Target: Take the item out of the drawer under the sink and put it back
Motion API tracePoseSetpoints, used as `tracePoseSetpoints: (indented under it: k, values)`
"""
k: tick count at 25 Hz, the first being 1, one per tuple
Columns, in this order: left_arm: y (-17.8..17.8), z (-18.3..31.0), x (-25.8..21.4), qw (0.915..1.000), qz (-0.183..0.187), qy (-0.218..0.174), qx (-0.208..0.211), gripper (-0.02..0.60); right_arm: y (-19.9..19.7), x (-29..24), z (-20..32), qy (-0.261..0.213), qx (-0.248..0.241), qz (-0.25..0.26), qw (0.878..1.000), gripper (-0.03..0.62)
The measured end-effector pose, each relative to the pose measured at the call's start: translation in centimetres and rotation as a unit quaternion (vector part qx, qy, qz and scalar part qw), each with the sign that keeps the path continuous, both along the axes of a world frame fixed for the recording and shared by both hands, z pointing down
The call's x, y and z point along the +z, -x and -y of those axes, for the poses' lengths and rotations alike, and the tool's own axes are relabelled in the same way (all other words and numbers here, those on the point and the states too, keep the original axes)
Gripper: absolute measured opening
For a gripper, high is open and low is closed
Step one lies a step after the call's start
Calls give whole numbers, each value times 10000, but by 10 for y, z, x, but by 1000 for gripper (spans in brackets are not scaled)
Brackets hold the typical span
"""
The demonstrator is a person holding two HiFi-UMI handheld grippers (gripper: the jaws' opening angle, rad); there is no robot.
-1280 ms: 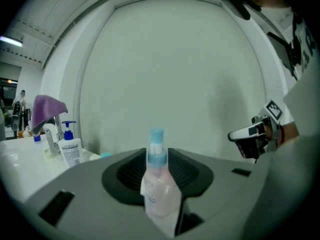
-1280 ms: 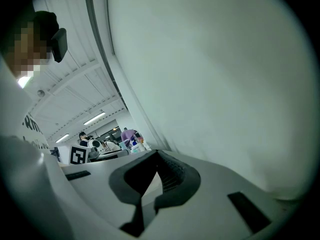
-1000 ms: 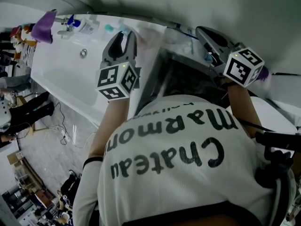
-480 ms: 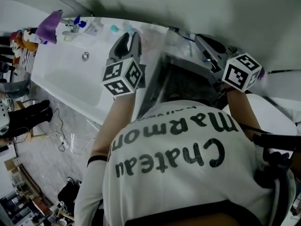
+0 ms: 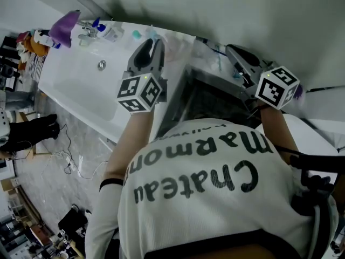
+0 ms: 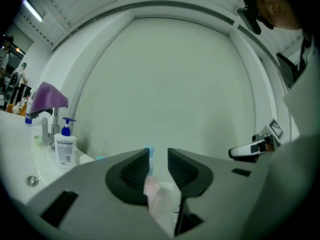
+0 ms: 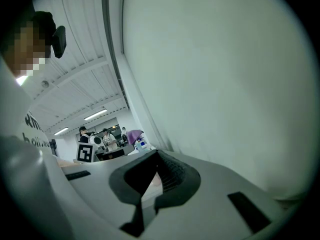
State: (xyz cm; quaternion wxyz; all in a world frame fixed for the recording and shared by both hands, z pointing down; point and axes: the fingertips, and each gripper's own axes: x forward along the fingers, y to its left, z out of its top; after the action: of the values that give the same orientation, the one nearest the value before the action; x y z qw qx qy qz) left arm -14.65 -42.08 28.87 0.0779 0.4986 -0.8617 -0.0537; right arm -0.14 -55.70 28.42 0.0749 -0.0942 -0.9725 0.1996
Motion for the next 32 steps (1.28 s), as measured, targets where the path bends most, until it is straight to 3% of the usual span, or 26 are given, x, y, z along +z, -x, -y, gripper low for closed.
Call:
tracePoseSetpoints:
  k: [8, 11, 15, 27, 32]
  values:
    - [-24, -7, -31, 9975, 476, -340, 391, 115, -4, -6, -14, -88, -21, 52, 9999, 11]
    - [-35, -17, -41, 9954, 324, -577, 686, 115, 0, -11, -28, -162, -59, 107, 9998, 11]
    - [-41, -54, -53, 9947, 154, -751, 680, 115, 9, -19, -61, -296, -240, 108, 9992, 11]
    - [-69, -194, -37, 9983, -75, -395, 411, 115, 14, -14, -173, -455, -473, -67, 9978, 11]
    - [-98, -232, -39, 9977, -195, -462, 464, 115, -12, -5, -210, -480, -427, -165, 9978, 11]
